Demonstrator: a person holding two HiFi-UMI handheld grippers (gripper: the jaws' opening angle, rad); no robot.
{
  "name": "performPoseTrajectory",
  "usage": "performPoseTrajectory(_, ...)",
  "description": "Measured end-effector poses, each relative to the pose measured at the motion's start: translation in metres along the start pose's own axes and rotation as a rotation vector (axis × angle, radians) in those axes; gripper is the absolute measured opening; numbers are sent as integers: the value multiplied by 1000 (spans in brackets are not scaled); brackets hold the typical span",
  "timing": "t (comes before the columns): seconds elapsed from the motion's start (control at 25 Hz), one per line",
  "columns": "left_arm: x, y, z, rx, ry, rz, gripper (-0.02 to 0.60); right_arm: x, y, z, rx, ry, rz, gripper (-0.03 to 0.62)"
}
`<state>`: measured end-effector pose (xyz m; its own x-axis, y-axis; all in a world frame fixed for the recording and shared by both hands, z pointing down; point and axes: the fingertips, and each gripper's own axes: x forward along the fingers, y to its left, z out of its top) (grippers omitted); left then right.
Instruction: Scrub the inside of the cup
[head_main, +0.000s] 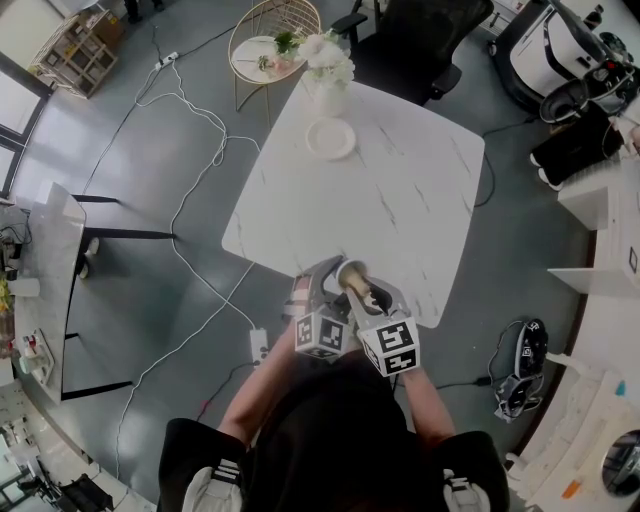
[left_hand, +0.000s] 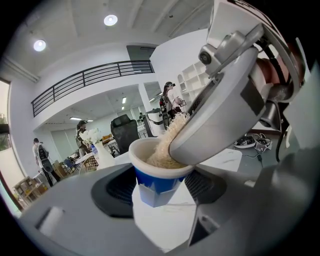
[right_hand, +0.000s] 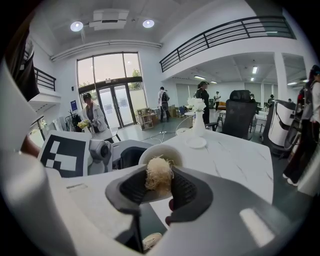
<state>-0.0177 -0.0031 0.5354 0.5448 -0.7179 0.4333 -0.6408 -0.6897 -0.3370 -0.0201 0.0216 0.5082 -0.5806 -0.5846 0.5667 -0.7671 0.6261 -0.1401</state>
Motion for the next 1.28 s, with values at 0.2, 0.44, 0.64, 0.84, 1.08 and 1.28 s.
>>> performPoseTrajectory(0.2, 0, 0, 1, 1, 0, 3, 313, -2, -3, -1, 6, -3, -5, 114)
performPoseTrajectory(0.44, -2, -5, 3, 2, -6, -8, 313, -6, -13, -3, 20, -2, -27, 113)
performPoseTrajectory(0.64, 0, -7, 5, -3, -9, -14, 313, -7, -16, -2, 20, -2, -34, 114)
performPoseTrajectory(0.84, 2, -10, 5, -8, -11, -20, 313, -6, -17, -1, 17, -3, -31, 114)
performPoseTrajectory(1.08, 3, -7, 7, -5, -11, -14, 313, -5, -12, 4, 7, -4, -20, 114)
performPoseTrajectory(1.28, 4, -5, 5, -10, -8, -4, 313, -3, -8, 1, 2, 3, -6, 114)
